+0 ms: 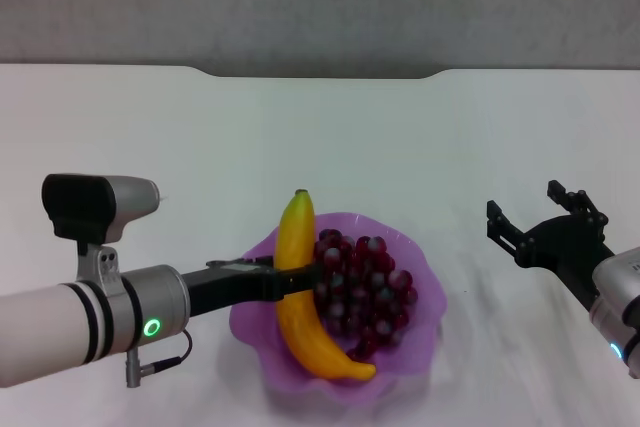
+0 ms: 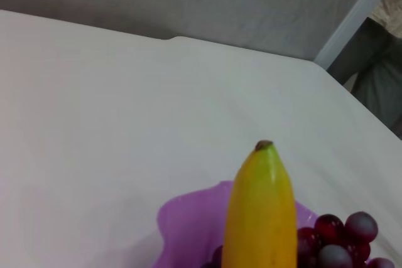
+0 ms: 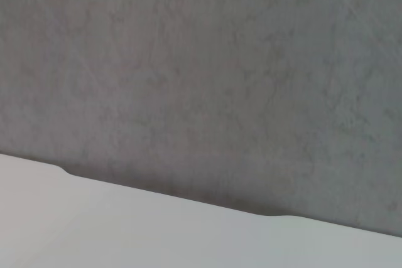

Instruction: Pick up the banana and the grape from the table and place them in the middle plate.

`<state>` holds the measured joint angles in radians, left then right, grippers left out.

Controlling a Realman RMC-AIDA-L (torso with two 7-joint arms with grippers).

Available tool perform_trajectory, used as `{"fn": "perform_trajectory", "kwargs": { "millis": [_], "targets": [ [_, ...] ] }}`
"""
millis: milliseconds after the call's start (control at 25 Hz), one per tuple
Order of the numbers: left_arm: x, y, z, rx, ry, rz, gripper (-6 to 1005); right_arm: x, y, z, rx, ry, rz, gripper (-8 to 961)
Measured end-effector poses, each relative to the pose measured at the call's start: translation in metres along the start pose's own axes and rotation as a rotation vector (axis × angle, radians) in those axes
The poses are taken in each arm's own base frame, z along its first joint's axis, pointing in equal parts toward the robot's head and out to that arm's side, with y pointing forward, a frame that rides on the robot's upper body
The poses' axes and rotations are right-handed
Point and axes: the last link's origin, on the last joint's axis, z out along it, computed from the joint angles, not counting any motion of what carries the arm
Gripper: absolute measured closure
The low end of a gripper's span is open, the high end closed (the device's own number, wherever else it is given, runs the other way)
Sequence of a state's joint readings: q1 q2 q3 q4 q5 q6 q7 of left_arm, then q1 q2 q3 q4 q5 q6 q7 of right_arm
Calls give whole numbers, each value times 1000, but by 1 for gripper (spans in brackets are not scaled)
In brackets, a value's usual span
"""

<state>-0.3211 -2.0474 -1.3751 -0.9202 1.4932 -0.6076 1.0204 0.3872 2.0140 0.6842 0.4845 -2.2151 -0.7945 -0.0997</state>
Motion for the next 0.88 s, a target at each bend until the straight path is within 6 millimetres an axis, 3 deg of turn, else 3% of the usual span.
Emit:
{"fn": "perform_trajectory", "kwargs": {
  "millis": [120, 200, 400, 560, 680, 880],
  "targets": [
    [7, -1, -6, -3, 41, 7, 311, 0, 0, 0, 0, 1, -1, 71],
    [13, -6, -16, 7, 94, 5, 138, 1, -1, 0, 1, 4, -2, 71],
    [29, -30, -54, 91, 254, 20, 111, 0, 0, 0, -6, 2, -6, 71],
    [29, -42, -80, 126, 372, 69, 106, -2, 1, 3, -17, -3, -17, 71],
    [22, -48, -95, 148, 470, 142, 106, -4, 1, 4, -18, -6, -22, 71],
    [-1, -60, -101, 184, 609, 243, 106, -4, -2, 4, -15, -11, -32, 71]
  ]
}}
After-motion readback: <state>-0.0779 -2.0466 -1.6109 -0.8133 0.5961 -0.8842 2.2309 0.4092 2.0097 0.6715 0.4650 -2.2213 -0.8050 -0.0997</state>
